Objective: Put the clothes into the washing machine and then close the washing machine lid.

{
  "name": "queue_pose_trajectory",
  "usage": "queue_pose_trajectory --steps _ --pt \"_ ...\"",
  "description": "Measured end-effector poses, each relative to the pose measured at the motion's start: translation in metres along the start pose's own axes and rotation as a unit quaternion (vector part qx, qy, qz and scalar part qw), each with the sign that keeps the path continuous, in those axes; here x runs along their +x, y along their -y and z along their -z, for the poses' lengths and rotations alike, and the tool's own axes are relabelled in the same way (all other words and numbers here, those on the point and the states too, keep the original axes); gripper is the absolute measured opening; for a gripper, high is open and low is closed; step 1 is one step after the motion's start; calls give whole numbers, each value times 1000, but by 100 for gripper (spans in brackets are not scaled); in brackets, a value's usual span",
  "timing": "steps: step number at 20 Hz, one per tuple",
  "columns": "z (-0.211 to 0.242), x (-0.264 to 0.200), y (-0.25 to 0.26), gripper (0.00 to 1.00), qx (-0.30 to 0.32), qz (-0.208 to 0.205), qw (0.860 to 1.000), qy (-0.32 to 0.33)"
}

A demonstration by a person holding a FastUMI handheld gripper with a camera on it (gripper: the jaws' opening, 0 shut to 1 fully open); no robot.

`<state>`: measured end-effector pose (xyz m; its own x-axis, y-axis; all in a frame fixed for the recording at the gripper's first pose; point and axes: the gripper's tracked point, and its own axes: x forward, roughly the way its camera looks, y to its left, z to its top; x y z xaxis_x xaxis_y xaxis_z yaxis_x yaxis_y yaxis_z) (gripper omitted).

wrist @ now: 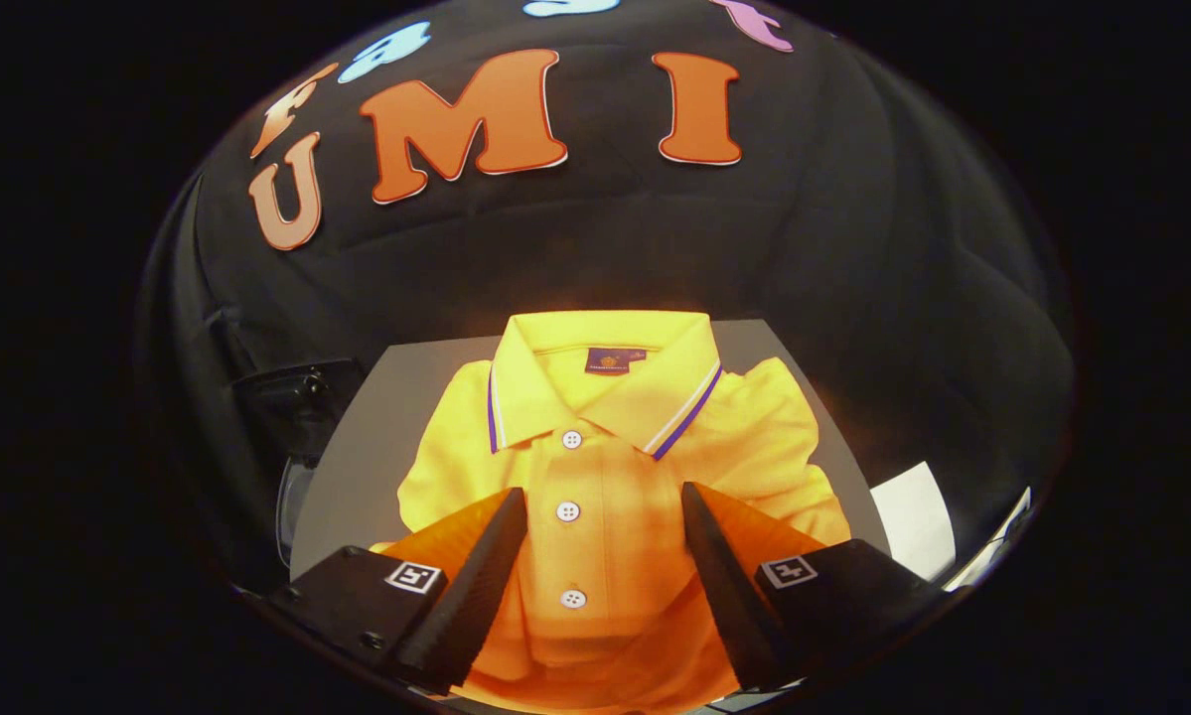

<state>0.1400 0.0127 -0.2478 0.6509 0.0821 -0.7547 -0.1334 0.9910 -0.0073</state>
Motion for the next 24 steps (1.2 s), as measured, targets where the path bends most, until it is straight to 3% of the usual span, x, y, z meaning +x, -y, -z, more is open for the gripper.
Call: queue_pose_trajectory --steps 6,10,11,13,15,18,24 --pt "4 2 -10 89 -56 -47 994 -79" --pt "4 -1 -10 52 -50 -66 989 -126" --pt "5 -1 -14 49 -33 -71 987 -138" --pt "0 -4 -16 25 -10 -93 988 -125" --pt "-3 -2 -14 13 37 -109 991 -72" --pt "-11 -3 -16 12 71 -128 988 41" --pt "-50 -21 -25 12 79 -174 961 201"
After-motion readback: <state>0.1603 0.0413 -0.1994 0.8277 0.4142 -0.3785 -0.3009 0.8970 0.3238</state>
